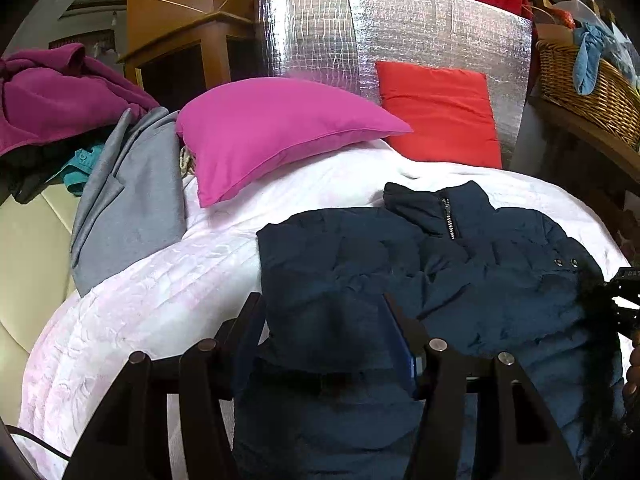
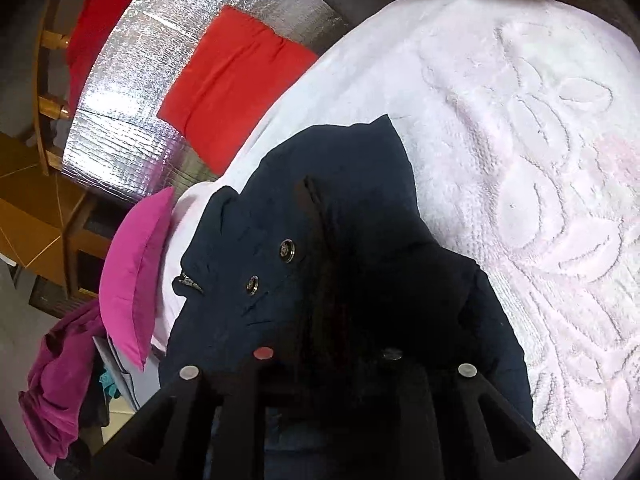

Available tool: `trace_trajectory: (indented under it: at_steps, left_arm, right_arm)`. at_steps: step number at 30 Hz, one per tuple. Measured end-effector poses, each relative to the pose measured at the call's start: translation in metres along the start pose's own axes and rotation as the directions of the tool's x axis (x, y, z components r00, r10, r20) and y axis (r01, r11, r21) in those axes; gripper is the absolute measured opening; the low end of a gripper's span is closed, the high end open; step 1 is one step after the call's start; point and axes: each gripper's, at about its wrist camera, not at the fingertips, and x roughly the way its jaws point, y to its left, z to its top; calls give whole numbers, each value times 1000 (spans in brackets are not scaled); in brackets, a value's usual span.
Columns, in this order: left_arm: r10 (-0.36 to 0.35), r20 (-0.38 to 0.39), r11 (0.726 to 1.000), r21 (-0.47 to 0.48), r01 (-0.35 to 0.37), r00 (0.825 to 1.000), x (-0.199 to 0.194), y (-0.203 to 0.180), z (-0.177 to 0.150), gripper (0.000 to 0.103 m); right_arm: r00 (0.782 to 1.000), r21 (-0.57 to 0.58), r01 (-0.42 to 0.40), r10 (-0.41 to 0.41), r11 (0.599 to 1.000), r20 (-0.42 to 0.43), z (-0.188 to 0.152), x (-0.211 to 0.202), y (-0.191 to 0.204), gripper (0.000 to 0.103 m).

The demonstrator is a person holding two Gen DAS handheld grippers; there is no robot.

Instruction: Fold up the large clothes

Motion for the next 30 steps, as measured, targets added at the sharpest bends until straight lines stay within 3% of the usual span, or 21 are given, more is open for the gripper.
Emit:
trace_trajectory:
  at_steps: [4, 7, 11, 12, 13, 15, 26, 29, 30]
  left_arm:
    - [11, -4, 1000, -4, -11, 1000, 1, 3, -1, 60]
    - [18, -21, 1000, -19, -18, 1000, 8, 9, -2, 75]
    - [-9, -108, 993, -122, -4, 994, 33, 34, -3, 81]
    - [-39, -137, 985, -170, 15, 990, 43, 43, -5, 81]
    - [-60, -161, 977, -214, 25, 985, 50, 50, -7, 81]
    - [-111, -200, 954, -297, 48, 973, 63, 64, -10, 81]
    - [-178, -258, 924, -375, 72, 949, 103, 77, -22, 79]
    - [-218, -265, 917, -385, 104, 939, 111, 74, -24, 62]
    - [-219, -269, 918, -383, 104, 938, 112, 73, -24, 60]
  right_arm:
    - [1000, 11, -16, 17, 1000, -8, -1, -1, -4, 28]
    - [999, 5, -39, 39, 999, -6, 0, -6, -1, 30]
    - [994, -25, -100, 101, 995, 43, 9, -32, 1, 31]
    - [992, -28, -105, 107, 994, 67, 12, -38, -1, 42]
    - [991, -29, -103, 106, 994, 85, 15, -43, -3, 66]
    - [989, -30, -91, 94, 995, 118, 20, -48, -10, 78]
    - [999, -87, 42, -40, 995, 22, 29, 6, -20, 77]
    - [997, -134, 83, -83, 988, 8, 24, 18, -17, 57]
    - [997, -153, 80, -79, 985, 14, 24, 17, -13, 45]
